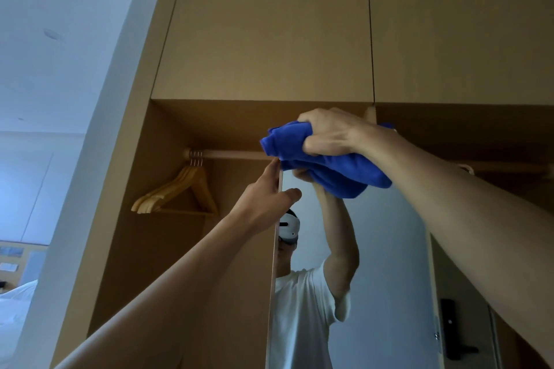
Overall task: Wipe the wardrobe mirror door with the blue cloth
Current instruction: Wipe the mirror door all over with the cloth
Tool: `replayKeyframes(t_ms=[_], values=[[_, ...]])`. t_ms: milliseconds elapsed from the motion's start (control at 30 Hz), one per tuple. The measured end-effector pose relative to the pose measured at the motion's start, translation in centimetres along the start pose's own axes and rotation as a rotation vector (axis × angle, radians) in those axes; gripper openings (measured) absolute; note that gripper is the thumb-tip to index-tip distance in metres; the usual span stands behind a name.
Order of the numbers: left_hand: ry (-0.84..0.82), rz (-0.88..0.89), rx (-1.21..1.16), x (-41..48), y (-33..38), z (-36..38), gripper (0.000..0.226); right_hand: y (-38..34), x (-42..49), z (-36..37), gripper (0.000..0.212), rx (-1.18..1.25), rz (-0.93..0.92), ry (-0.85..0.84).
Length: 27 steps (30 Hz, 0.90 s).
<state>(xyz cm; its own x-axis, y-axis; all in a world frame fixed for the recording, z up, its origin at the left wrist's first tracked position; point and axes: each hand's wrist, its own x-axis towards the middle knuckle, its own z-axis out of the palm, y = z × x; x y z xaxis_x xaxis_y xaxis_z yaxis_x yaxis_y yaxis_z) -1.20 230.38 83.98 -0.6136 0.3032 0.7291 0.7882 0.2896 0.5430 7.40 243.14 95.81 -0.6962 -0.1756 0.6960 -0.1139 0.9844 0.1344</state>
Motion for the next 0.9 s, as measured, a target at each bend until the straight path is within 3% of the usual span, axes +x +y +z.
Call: replayKeyframes(t_ms=[200,500,900], values=[[-0.032,-0.035,-0.039,-0.6,-1.2,-0.7,0.079,-0.7,0.5,0.5,0.010,0.027,-0.104,0.057],[-0.082,-0.051,-0.070,-1.7,-2.1,-0.6,0.074,4.0,-1.3,-1.1,0.014,-0.080,0.112,-0.014],[-0.095,-0.054,-0.137,-1.9,-2.5,-0.6,0.074,-1.2,0.8,1.2,0.015,-0.013,-0.141,0.095]])
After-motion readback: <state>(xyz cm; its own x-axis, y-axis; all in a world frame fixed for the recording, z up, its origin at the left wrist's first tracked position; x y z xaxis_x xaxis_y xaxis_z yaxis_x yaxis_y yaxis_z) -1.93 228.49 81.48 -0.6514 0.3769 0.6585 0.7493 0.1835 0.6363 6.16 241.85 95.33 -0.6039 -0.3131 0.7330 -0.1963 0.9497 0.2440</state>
